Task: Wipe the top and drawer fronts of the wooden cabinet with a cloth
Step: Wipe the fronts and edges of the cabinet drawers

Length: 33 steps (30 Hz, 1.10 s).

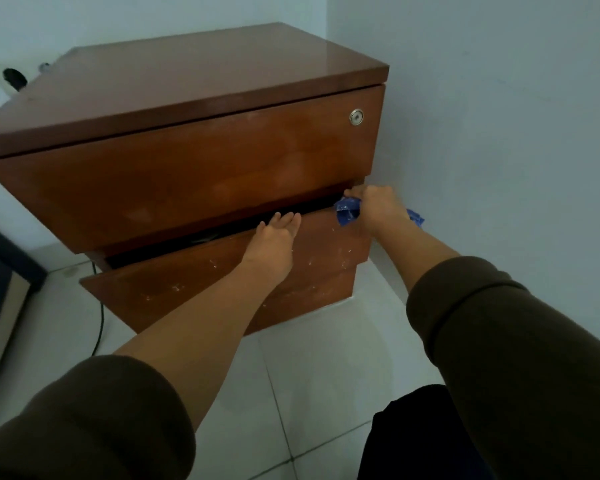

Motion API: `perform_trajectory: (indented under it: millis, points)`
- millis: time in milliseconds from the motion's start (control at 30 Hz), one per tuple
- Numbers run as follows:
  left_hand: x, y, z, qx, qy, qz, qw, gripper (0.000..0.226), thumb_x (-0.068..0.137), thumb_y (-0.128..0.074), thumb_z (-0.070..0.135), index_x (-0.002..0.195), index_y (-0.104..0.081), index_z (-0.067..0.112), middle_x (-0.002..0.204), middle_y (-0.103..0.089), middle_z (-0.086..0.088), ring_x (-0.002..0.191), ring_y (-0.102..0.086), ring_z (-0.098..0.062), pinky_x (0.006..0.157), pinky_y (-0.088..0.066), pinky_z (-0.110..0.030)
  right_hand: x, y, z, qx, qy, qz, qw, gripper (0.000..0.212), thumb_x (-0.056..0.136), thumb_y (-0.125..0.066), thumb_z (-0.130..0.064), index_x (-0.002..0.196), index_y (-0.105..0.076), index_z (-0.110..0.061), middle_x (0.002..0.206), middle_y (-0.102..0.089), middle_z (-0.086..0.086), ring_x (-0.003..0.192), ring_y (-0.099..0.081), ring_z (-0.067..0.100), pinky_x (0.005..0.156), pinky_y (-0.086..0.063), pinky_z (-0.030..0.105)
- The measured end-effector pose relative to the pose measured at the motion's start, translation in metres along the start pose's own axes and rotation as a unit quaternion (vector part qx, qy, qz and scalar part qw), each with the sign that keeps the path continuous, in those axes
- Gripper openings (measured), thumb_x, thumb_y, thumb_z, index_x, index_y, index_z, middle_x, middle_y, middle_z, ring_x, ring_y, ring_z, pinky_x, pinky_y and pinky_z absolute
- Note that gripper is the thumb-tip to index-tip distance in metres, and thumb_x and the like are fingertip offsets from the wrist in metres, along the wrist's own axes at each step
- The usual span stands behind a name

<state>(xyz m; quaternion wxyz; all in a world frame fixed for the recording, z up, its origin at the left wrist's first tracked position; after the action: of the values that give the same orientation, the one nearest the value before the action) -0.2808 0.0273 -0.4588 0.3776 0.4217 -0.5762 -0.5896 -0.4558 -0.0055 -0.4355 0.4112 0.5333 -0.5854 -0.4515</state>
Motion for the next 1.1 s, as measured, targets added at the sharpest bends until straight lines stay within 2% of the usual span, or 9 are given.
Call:
perform_trajectory:
  millis: [167, 267, 400, 467, 567, 667, 833, 933, 1100]
  points:
    - [-0.004, -0.002, -0.001, 0.009, -0.004, -0.015, 1.000, 0.084, 0.090, -0.045, -0.007, 0.151, 0.008, 0.015, 0.160, 0.006, -0.001, 0.147, 0.005, -0.021, 0.119, -0.004, -0.038, -0.001, 0.008, 0.021, 0.039, -0.029, 0.040, 0.998, 0.031, 0.093, -0.053, -0.006, 0.120, -0.062, -0.016, 0.113, -0.065, 0.016, 0.103, -0.062, 0.035, 0.089, -0.052, 0.040]
    - [-0.008, 0.004, -0.007, -0.022, -0.016, -0.029, 0.999, 0.087, 0.087, -0.048, -0.012, 0.151, 0.002, 0.018, 0.160, 0.002, 0.002, 0.147, 0.001, -0.018, 0.120, -0.008, -0.034, -0.009, 0.013, 0.024, 0.094, -0.092, 0.076, 0.988, 0.034, 0.092, -0.051, -0.004, 0.123, -0.061, -0.014, 0.114, -0.065, 0.018, 0.103, -0.062, 0.036, 0.085, -0.052, 0.040]
    - [-0.039, 0.017, -0.037, -0.015, -0.022, 0.123, 0.992, 0.064, 0.089, -0.047, -0.004, 0.147, -0.030, 0.016, 0.153, -0.030, -0.001, 0.141, -0.024, -0.019, 0.112, -0.027, -0.033, -0.043, 0.014, 0.000, 0.208, -0.112, 0.162, 0.958, 0.039, 0.088, -0.052, 0.002, 0.124, -0.059, -0.009, 0.112, -0.064, 0.019, 0.099, -0.062, 0.036, 0.062, -0.044, 0.028]
    - [-0.063, 0.008, -0.059, 0.020, -0.015, 0.153, 0.988, 0.062, 0.088, -0.048, -0.001, 0.146, -0.033, 0.015, 0.149, -0.035, -0.002, 0.138, -0.028, -0.020, 0.109, -0.029, -0.036, -0.061, 0.005, -0.021, 0.282, -0.119, 0.191, 0.933, 0.038, 0.086, -0.053, 0.003, 0.120, -0.060, -0.011, 0.106, -0.065, 0.011, 0.095, -0.063, 0.028, 0.054, -0.041, 0.018]
    - [-0.088, -0.012, -0.092, 0.043, 0.022, 0.120, 0.992, 0.069, 0.089, -0.045, 0.002, 0.151, -0.017, 0.019, 0.157, -0.018, 0.002, 0.145, -0.014, -0.017, 0.116, -0.019, -0.036, -0.080, -0.016, -0.056, 0.391, -0.146, 0.186, 0.890, 0.038, 0.085, -0.052, 0.005, 0.119, -0.061, -0.011, 0.107, -0.067, 0.010, 0.100, -0.063, 0.025, 0.071, -0.040, 0.018]
    - [-0.093, -0.023, -0.106, 0.056, 0.032, 0.088, 0.994, 0.072, 0.093, -0.040, 0.006, 0.151, 0.001, 0.020, 0.160, 0.005, 0.005, 0.147, 0.004, -0.013, 0.118, -0.010, -0.034, -0.084, -0.037, -0.085, 0.434, -0.187, 0.124, 0.873, 0.035, 0.090, -0.053, 0.001, 0.124, -0.056, -0.008, 0.115, -0.064, 0.014, 0.106, -0.061, 0.027, 0.077, -0.043, 0.025]
    - [-0.076, -0.029, -0.105, 0.041, 0.059, 0.053, 0.996, 0.076, 0.093, -0.037, 0.003, 0.149, 0.013, 0.017, 0.158, 0.018, 0.000, 0.145, 0.015, -0.018, 0.118, -0.003, -0.038, -0.065, -0.043, -0.096, 0.380, -0.201, 0.084, 0.899, 0.039, 0.092, -0.052, -0.003, 0.131, -0.051, -0.009, 0.119, -0.061, 0.017, 0.109, -0.060, 0.031, 0.086, -0.049, 0.035]
    - [-0.064, -0.026, -0.104, 0.014, 0.075, 0.043, 0.996, 0.080, 0.092, -0.038, 0.002, 0.149, 0.016, 0.017, 0.158, 0.016, -0.002, 0.146, 0.015, -0.021, 0.119, -0.002, -0.040, -0.050, -0.041, -0.095, 0.337, -0.202, 0.065, 0.917, 0.038, 0.092, -0.053, -0.005, 0.130, -0.053, -0.006, 0.119, -0.061, 0.020, 0.108, -0.059, 0.034, 0.084, -0.049, 0.037]
    - [-0.061, -0.024, -0.112, 0.018, 0.071, -0.020, 0.997, 0.089, 0.089, -0.044, -0.003, 0.149, 0.018, 0.021, 0.156, 0.022, 0.002, 0.145, 0.019, -0.019, 0.118, -0.005, -0.044, -0.043, -0.041, -0.089, 0.335, -0.237, 0.048, 0.911, 0.029, 0.092, -0.054, -0.005, 0.121, -0.055, 0.003, 0.119, -0.060, 0.021, 0.106, -0.061, 0.033, 0.074, -0.043, 0.030]
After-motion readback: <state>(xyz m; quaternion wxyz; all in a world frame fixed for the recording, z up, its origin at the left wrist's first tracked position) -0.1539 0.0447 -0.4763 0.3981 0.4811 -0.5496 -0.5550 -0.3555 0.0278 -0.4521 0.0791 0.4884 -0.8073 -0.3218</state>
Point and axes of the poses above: each hand's wrist, its own x-axis towards the middle knuckle, its own y-axis out of the back of the hand, z = x × y, the point moved 6 cm from there along x, towards the middle knuckle
